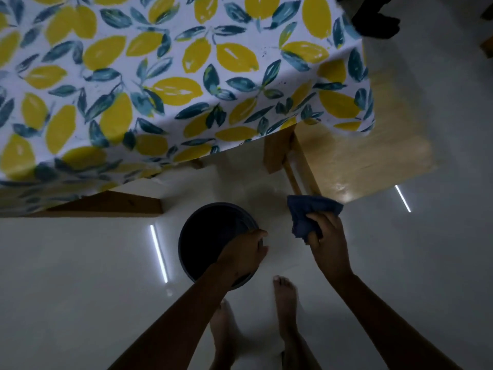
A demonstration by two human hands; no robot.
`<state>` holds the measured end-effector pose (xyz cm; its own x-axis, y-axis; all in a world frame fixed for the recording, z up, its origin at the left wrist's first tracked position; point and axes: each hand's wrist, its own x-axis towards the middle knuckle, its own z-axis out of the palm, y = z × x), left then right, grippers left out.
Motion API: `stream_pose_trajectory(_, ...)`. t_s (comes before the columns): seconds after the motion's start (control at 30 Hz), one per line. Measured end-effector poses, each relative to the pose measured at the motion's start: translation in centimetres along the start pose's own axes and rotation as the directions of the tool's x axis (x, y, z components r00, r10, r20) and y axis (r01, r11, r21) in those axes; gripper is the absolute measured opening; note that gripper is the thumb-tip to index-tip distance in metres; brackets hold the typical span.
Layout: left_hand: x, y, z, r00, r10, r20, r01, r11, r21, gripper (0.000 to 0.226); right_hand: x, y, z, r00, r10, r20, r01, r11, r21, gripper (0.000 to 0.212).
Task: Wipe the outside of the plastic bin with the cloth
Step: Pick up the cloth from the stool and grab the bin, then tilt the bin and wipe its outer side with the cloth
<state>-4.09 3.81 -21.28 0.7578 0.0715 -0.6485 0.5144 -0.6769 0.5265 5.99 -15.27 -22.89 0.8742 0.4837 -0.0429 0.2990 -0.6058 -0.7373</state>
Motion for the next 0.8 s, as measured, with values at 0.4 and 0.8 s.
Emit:
stream_pose_trajectory(0.4, 1.4, -14.0, 12.5, 0.992, -0.125, 0.022, 0.125, 0.992, -0.021, 0.047, -6.1, 5.0, 12.2, 0.988, 0.157, 0.011, -0.157, 0.979, 0.130, 0.038)
stream_pose_trajectory(0.8, 3.6, -18.4, 18.3, 0.983, -0.166, 0.084, 0.141, 0.960, 0.240, 0.019, -6.6, 6.7, 17.8, 0.987, 0.151, -0.047, -0.137, 0.966, 0.219, 0.032)
